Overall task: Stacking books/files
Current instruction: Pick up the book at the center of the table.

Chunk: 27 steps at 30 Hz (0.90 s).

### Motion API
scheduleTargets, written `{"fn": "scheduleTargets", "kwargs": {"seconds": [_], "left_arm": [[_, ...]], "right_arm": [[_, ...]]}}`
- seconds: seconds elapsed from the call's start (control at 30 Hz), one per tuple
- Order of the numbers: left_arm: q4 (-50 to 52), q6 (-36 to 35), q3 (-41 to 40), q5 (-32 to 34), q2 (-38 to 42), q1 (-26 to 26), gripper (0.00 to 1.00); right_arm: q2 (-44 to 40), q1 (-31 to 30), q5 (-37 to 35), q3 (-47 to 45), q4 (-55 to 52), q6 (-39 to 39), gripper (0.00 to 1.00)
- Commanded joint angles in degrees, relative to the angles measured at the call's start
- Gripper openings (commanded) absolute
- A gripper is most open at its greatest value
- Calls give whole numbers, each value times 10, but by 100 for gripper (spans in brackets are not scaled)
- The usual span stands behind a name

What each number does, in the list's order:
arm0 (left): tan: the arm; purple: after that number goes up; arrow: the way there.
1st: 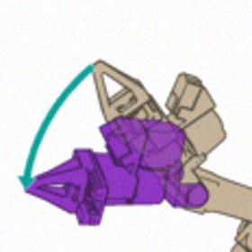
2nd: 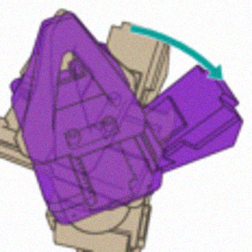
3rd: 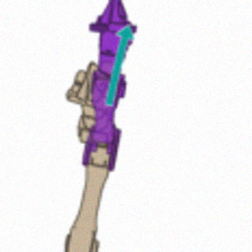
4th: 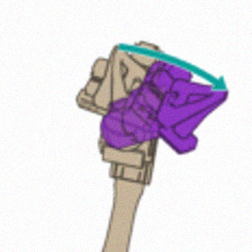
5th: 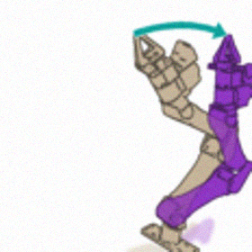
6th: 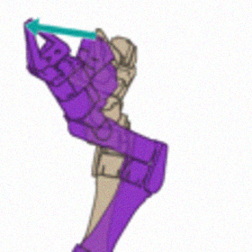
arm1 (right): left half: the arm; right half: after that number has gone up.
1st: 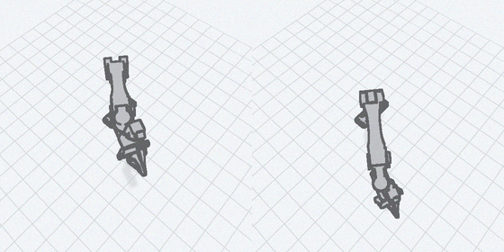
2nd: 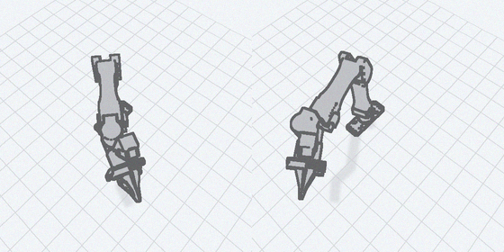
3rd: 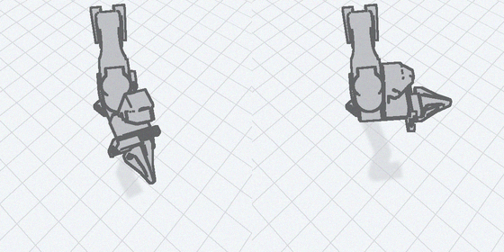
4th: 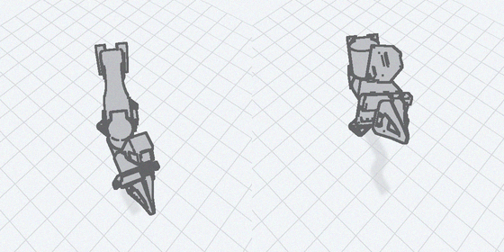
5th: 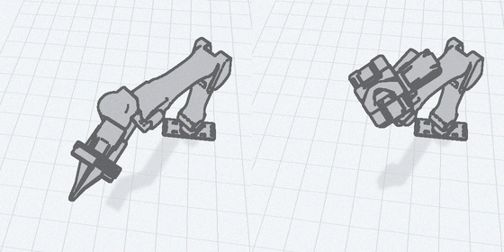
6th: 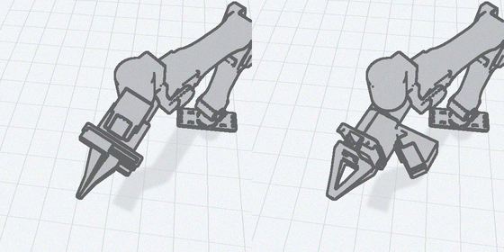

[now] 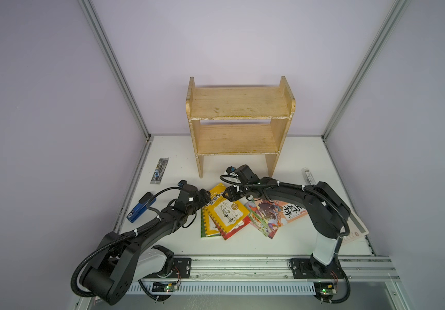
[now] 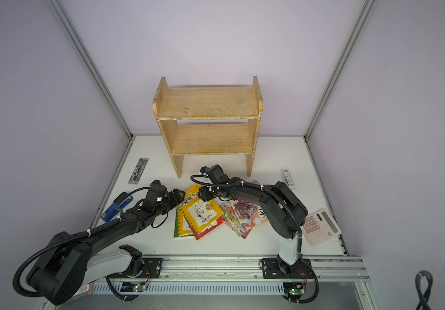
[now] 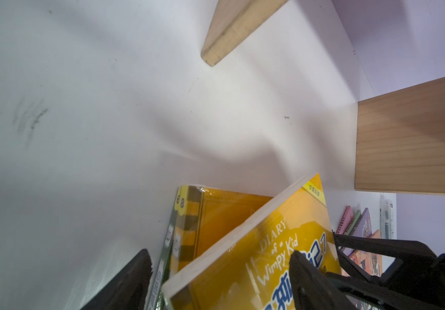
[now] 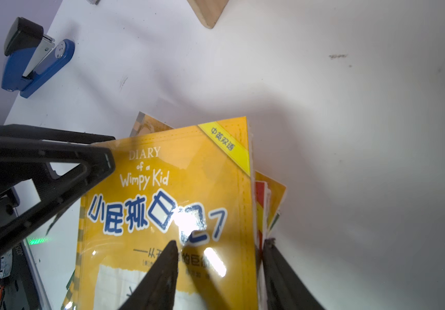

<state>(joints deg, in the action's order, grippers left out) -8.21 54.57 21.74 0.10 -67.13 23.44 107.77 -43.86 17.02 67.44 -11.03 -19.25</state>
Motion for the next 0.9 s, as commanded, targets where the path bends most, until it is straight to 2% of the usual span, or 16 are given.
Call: {"fn": "scheduleTargets", "kwargs": {"seconds": [0.0, 0.1, 0.23, 0.3, 0.47, 0.67, 0.87], "left_arm": [[-32, 7, -5, -26, 4, -8, 80], [-36, 7, -5, -38, 4, -8, 77], [-28, 10, -5, -52, 8, -8, 69], [-18, 9, -4, -53, 14, -8, 68], [0, 7, -4, -50, 34, -10, 58], [8, 7, -6, -47, 46, -18, 47], [6, 7, -8, -44, 55, -21, 37]], "right_arm": [[10, -11, -7, 22, -6, 13, 51], [18, -16, -19, 39, -18, 17, 52], [19, -16, -44, 48, -23, 12, 55], [17, -16, -54, 51, -25, 11, 55], [14, -16, -65, 58, -37, 13, 58], [-16, -16, -92, 62, -66, 17, 67], [-73, -12, -80, 11, -68, -16, 75]]}}
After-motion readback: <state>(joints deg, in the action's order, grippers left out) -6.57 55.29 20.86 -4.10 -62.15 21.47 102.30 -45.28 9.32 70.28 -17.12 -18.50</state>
